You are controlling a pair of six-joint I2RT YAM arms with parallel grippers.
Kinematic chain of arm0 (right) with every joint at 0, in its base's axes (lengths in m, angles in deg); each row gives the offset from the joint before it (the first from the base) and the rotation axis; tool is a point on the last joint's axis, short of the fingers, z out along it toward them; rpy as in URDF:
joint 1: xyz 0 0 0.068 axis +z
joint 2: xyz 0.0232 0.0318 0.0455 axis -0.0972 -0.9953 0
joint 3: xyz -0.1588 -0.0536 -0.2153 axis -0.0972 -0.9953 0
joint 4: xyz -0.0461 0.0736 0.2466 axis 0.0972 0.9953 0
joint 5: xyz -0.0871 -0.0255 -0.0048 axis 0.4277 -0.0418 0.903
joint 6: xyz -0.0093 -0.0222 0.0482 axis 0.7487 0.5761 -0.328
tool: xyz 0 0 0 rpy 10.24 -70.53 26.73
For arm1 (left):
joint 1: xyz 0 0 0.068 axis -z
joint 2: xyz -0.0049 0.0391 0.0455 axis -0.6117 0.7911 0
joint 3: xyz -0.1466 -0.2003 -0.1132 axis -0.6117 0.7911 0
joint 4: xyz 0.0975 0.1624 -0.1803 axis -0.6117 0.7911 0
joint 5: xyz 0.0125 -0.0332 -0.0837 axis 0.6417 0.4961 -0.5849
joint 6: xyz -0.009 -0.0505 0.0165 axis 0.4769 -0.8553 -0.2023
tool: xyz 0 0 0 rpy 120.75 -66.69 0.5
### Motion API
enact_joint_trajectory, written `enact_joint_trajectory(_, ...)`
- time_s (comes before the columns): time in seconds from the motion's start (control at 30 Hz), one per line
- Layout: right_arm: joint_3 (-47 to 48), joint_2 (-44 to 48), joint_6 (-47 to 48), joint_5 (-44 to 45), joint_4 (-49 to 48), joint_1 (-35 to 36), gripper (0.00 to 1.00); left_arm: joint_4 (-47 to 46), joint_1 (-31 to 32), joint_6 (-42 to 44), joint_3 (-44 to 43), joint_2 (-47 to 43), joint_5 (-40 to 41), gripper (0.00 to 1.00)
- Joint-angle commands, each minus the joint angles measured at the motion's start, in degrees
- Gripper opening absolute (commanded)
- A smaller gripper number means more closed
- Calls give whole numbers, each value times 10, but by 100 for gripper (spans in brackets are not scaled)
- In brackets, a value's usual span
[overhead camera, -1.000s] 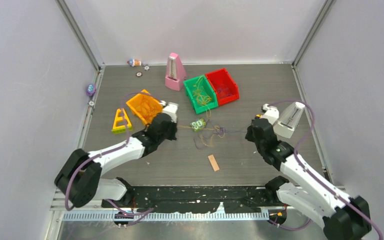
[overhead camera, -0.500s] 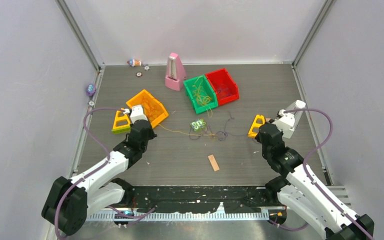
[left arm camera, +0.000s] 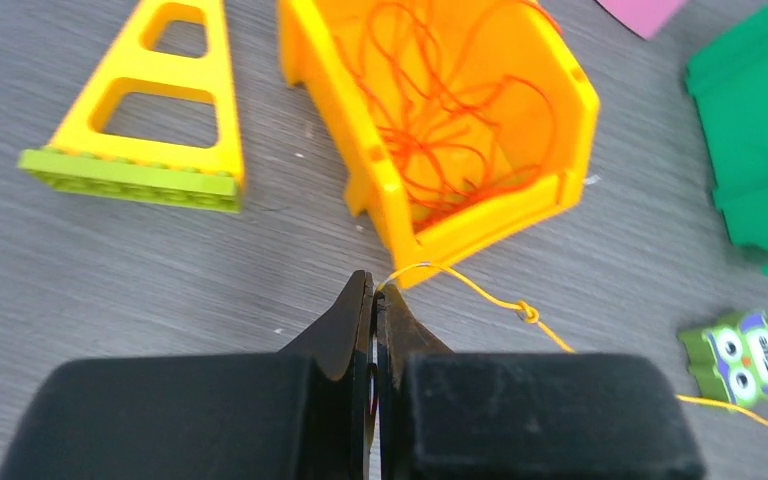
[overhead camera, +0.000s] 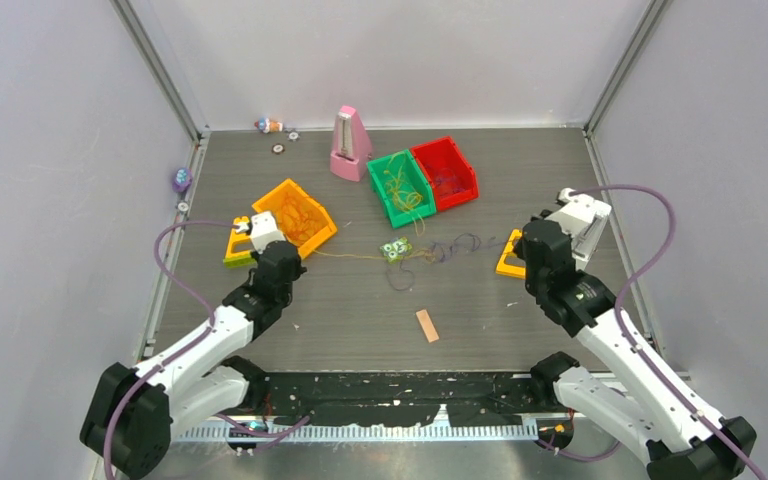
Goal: Untangle the cables
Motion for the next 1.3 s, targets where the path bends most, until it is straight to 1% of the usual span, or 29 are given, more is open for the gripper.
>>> enact_joint_trajectory(0.0,44,39,-39,232,67,-10,5,50,-27,-65,-8,-8,78,0)
enact_joint_trajectory(0.07,49,57,-22,247,41,-12,5,75,-37,-80,-21,6,73,0)
enact_joint_trajectory(0.1,50,64,3,244,28,-13,5,90,-37,-87,-31,14,75,0)
enact_joint_trajectory(0.17,58,66,24,235,-3,-14,5,114,-37,-96,-46,22,86,0)
enact_joint_trajectory(0.2,65,63,31,224,-22,-14,5,117,-37,-97,-47,23,90,0)
enact_joint_trajectory(0.37,106,22,34,204,-36,-14,5,117,-37,-104,-37,7,99,0)
enact_joint_trajectory(0.47,114,13,42,163,-42,-14,5,86,-37,-63,-31,-7,67,0)
enact_joint_trajectory(0.53,104,15,48,116,-45,-14,5,43,-36,-8,-24,-24,-4,0)
enact_joint_trajectory(0.6,87,16,64,51,-53,-14,5,-33,-36,34,2,-44,-84,0)
enact_joint_trajectory(0.67,72,7,64,-14,-43,-13,5,-114,-36,58,40,-66,-158,0)
enact_joint_trajectory(0.7,65,2,60,-25,-37,-14,5,-156,-35,65,56,-74,-189,0)
enact_joint_trajectory(0.73,62,-8,49,-29,-21,-14,5,-175,-35,69,69,-80,-208,0)
enact_joint_trajectory(0.83,41,-18,31,-40,2,-13,5,-183,-33,76,71,-83,-221,0)
enact_joint_trajectory(1.03,-18,-17,-7,-52,23,-14,8,-175,-33,76,69,-81,-206,0)
enact_joint_trajectory(1.07,-27,-16,-13,-53,23,-13,14,-169,-33,75,68,-81,-196,0)
enact_joint_trajectory(1.1,-43,-16,-19,-55,22,-13,22,-164,-33,73,67,-81,-187,0)
enact_joint_trajectory(1.13,-51,-16,-20,-62,20,-14,44,-160,-33,73,65,-80,-181,0)
enact_joint_trajectory(1.17,-64,-18,-21,-67,16,-14,54,-157,-33,73,64,-77,-179,0)
enact_joint_trajectory(1.2,-68,-19,-20,-81,14,-14,70,-157,-33,73,63,-76,-180,0)
enact_joint_trajectory(1.23,-76,-23,-16,-89,10,-14,80,-157,-33,73,62,-72,-182,0)
enact_joint_trajectory(1.27,-80,-25,-16,-103,8,-13,83,-158,-33,73,61,-69,-185,0)
